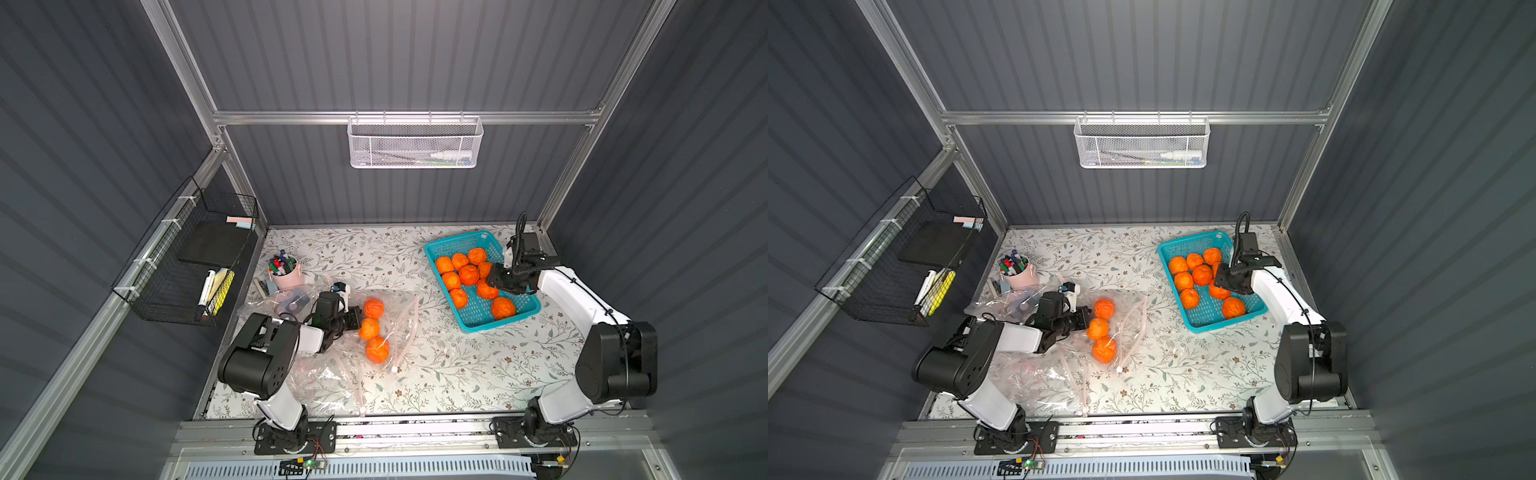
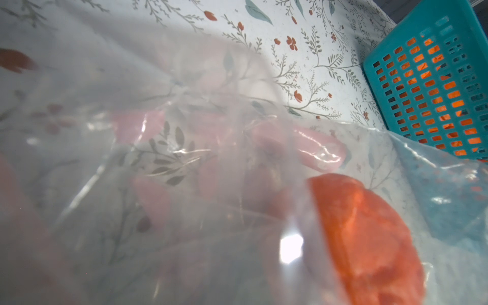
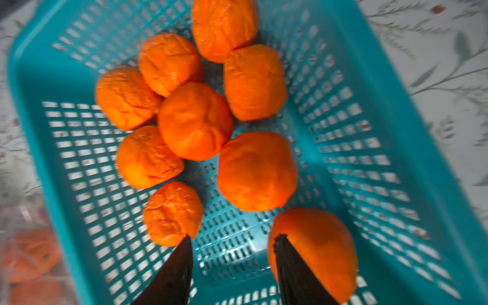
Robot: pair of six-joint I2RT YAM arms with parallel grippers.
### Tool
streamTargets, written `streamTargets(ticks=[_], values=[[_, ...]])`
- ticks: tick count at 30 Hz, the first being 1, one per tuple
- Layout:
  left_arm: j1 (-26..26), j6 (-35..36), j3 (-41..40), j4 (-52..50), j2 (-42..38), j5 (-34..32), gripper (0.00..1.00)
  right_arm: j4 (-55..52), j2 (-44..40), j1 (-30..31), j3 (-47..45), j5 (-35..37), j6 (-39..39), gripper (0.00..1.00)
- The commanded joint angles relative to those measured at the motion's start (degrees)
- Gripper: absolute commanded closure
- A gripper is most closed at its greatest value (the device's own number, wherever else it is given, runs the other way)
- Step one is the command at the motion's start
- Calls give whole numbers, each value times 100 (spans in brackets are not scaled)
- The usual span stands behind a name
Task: Open the zip-top bag and take out the orange
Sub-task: Place the orange in the basket, then pick up the orange from the zipper food storage bag.
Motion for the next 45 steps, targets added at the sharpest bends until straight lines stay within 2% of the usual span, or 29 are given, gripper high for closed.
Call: streamTargets(ticks=[1,4,8,11,12,13,14,17,19,21,24,26,27,29,30,37,40,43,45], values=[[-41,108,-220,-1010,170,-73,100,514,-905,218,-476,-1571,52,49],[-42,100,-233,-1004,153,-80,100,870,-1707,635,-946,-1907,-1,49],[-41,101,-213,-1026,165,-91,100,557,-2766,1430,-1018,-1586,-324,47],[-40,100,-225,-1026,152,-94,100,908,-3532,1592,-1170,-1270,-177,33],[-41,99,-228,-1014,157,-99,100,1181,-3761,1592,-1359,-984,49,14],[-40,95,-220,-1017,168,-99,100,1504,-4005,1592,-1697,-304,329,1],[-42,105,-204,-1031,177,-91,100,2043,-4239,1587,-2116,408,775,1],[-42,107,-202,-1035,175,-80,100,2729,-4834,1487,-3086,1211,1357,1],[-42,108,-212,-1050,149,-74,100,3581,-5069,1487,-3668,896,1286,1],[-39,108,-225,-1054,127,-77,100,3493,-5102,1503,-3631,280,978,15],[-42,100,-205,-1061,161,-93,100,2611,-4828,1525,-3172,-166,982,31],[-35,99,-186,-1057,188,-93,100,2393,-4476,1560,-2990,-999,932,56],[-41,100,-182,-1061,191,-99,100,2283,-4337,1593,-2917,-1282,931,62],[-42,91,-190,-1058,179,-113,100,2056,-4052,1756,-2842,-1497,1058,83],[-42,89,-195,-1061,164,-121,100,2047,-3960,1867,-2863,-1488,1133,87],[-39,93,-211,-1008,159,-154,100,2034,-3265,3335,-2672,-725,1143,91],[-42,108,-211,-1000,165,-143,100,1781,-2723,3888,-2345,-164,1091,92],[-42,100,-219,-1006,136,-136,100,1677,-2126,4212,-2126,137,1138,100],[-41,100,-226,-1013,135,-128,100,1812,-1811,4335,-2057,59,1181,100]])
